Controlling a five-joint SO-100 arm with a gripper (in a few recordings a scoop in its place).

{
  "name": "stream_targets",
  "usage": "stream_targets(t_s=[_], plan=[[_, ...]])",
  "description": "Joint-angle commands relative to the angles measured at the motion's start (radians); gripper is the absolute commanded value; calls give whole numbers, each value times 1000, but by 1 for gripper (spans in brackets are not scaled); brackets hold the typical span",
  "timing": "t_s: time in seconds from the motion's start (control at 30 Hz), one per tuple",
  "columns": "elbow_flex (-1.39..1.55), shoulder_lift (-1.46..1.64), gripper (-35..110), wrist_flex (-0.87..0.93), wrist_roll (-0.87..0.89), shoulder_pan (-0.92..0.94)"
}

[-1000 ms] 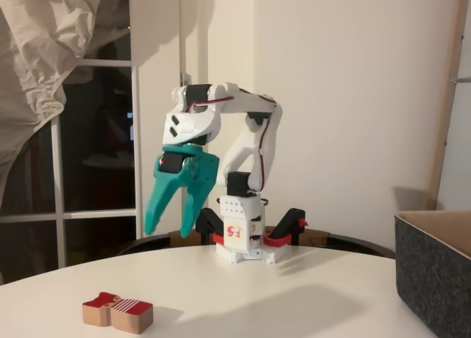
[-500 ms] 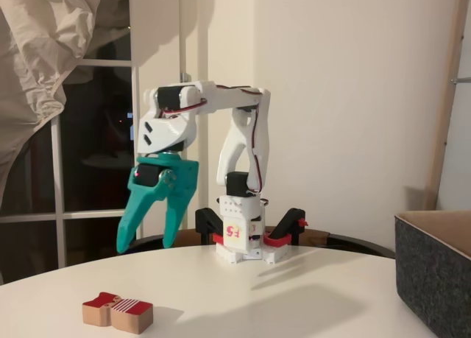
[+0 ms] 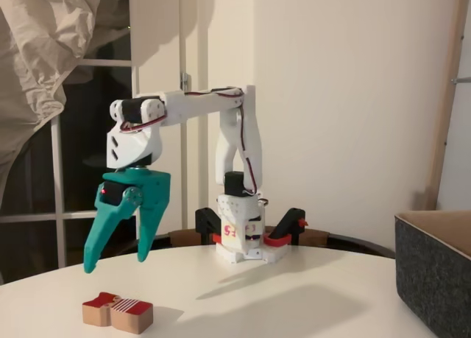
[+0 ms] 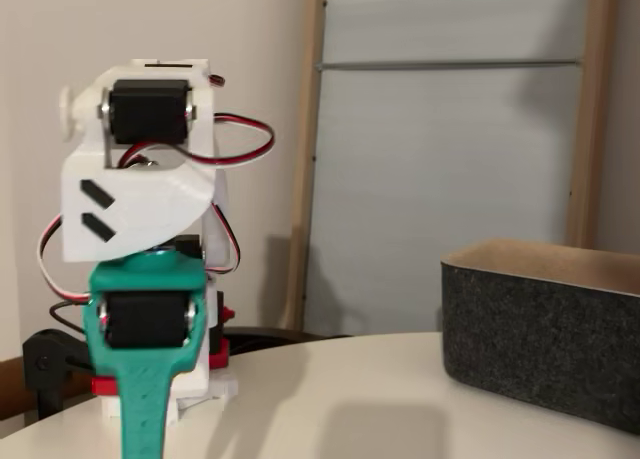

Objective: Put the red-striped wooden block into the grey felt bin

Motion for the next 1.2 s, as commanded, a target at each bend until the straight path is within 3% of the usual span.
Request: stream_targets(t_s=[0.0,1.17], plan=[[-20,-6,34,18,-17,18],[-14,-216,35,-135,-130,-86]])
